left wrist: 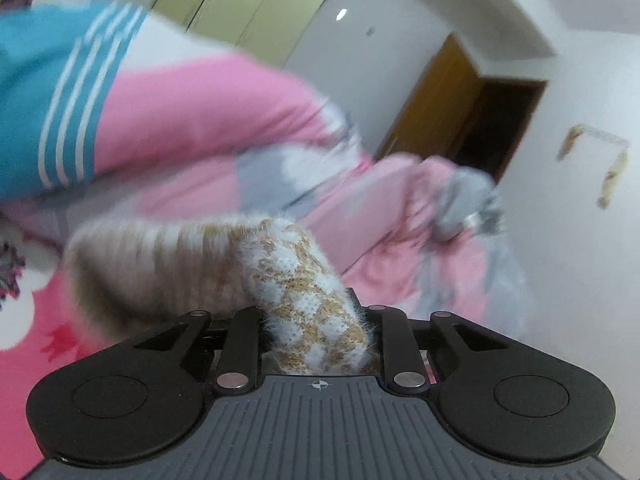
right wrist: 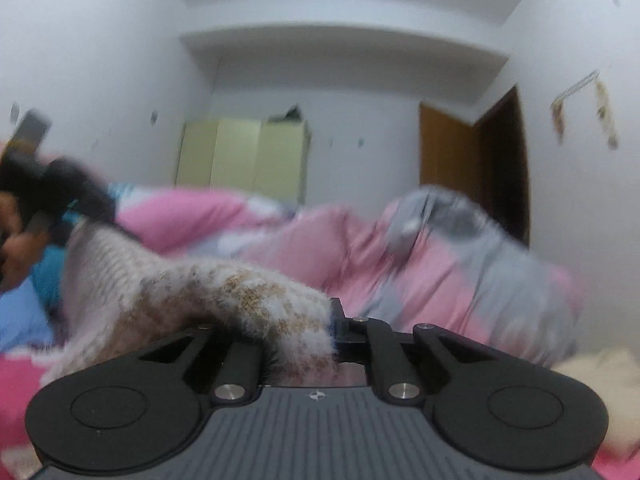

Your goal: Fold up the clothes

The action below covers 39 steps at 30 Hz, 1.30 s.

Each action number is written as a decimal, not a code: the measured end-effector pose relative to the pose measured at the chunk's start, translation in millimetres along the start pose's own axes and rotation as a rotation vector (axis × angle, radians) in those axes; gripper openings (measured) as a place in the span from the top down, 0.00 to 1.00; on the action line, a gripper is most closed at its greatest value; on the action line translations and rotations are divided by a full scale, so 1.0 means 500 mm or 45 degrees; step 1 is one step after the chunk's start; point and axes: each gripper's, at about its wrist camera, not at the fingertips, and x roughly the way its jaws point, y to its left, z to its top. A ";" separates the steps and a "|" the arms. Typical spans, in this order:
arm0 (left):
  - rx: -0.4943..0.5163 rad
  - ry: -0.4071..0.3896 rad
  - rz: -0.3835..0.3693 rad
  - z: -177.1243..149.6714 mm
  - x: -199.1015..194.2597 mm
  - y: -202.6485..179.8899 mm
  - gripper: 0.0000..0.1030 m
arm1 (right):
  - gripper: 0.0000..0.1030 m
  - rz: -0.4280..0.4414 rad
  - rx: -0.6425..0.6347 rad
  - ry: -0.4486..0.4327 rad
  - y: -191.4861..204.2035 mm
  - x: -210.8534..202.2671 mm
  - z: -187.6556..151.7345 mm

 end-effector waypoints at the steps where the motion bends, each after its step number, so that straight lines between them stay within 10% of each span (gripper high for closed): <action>1: 0.012 -0.038 -0.022 0.008 -0.031 -0.017 0.81 | 0.90 0.003 0.012 -0.023 -0.010 -0.011 0.023; 18: 0.121 -0.546 -0.231 0.141 -0.481 -0.207 0.81 | 0.90 0.071 -0.037 -0.574 0.000 -0.250 0.351; 26: 0.121 -0.598 -0.326 0.132 -0.573 -0.257 0.81 | 0.90 0.032 -0.078 -0.818 0.006 -0.392 0.412; 39: 0.189 -0.587 -0.418 0.105 -0.611 -0.307 0.80 | 0.90 -0.015 0.009 -0.916 -0.030 -0.473 0.401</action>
